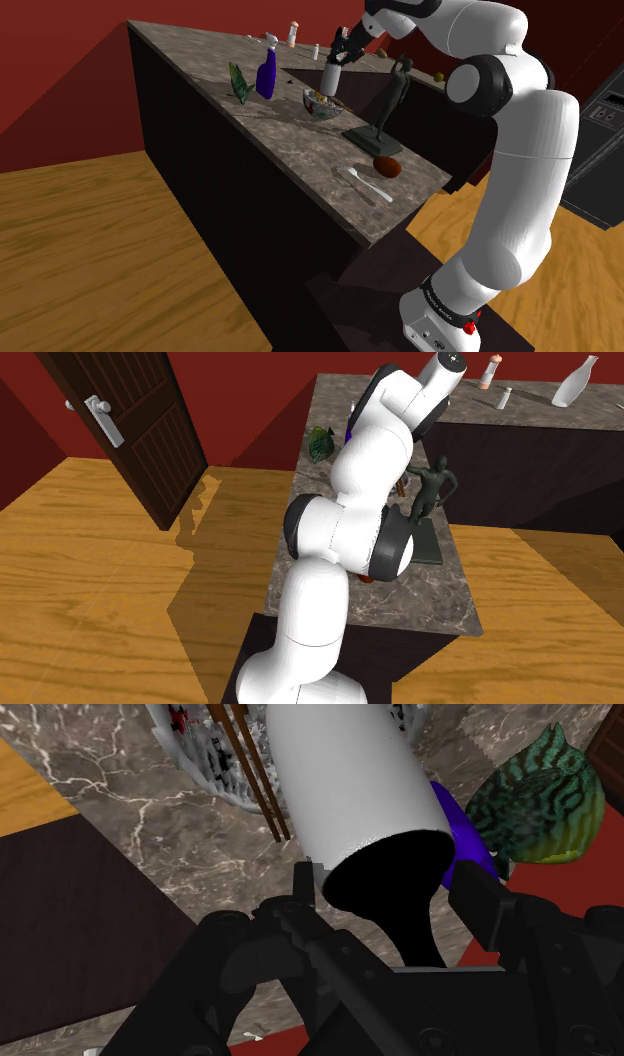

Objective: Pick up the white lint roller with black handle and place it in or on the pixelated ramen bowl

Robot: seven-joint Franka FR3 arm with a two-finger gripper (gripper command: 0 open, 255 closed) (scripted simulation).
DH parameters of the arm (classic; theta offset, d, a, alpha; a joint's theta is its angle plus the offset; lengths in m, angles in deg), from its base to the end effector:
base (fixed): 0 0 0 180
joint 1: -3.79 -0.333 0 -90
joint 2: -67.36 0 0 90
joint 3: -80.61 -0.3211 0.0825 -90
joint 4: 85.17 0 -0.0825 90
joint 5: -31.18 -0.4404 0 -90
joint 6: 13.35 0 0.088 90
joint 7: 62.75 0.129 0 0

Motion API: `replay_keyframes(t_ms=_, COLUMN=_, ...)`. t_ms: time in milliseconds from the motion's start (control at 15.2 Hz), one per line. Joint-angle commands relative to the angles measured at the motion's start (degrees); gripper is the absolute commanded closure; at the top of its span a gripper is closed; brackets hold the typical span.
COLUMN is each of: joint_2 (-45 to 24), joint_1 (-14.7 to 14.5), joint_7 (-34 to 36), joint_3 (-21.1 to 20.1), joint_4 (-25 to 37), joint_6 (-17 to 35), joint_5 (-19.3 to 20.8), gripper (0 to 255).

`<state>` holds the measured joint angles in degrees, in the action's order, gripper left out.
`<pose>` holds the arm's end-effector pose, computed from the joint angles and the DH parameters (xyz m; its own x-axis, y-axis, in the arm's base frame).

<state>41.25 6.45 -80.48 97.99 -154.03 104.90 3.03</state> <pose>0.7698 -0.1874 0.5617 0.8671 -0.1626 0.4709 -0.0645 -0.9739 -0.2176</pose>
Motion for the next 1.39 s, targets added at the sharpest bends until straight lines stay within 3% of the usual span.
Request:
replay_keyframes(t_ms=0, joint_2=-0.08, joint_1=0.01, joint_7=-0.07, joint_3=0.01, joint_4=-0.22, joint_6=0.1, joint_5=0.0, gripper=255)
replay_keyframes(t_ms=264, joint_2=-0.08, joint_1=0.01, joint_7=-0.08, joint_3=0.02, joint_4=-0.22, joint_6=0.1, joint_5=0.0, gripper=255)
replay_keyframes(t_ms=330, joint_2=-0.11, joint_1=-0.02, joint_7=-0.02, joint_3=0.01, joint_4=-0.15, joint_6=0.07, joint_5=0.02, gripper=0)
replay_keyframes(t_ms=660, joint_2=-0.08, joint_1=0.01, joint_7=-0.08, joint_3=0.02, joint_4=-0.22, joint_6=0.1, joint_5=0.0, gripper=0)
replay_keyframes(t_ms=924, joint_2=3.64, joint_1=0.53, joint_7=0.42, joint_3=0.8, joint_4=0.45, joint_6=-4.35, joint_5=1.01, gripper=0)
replay_keyframes(t_ms=1320, joint_2=3.64, joint_1=0.53, joint_7=0.43, joint_3=0.8, joint_4=0.45, joint_6=-4.35, joint_5=1.01, gripper=0)
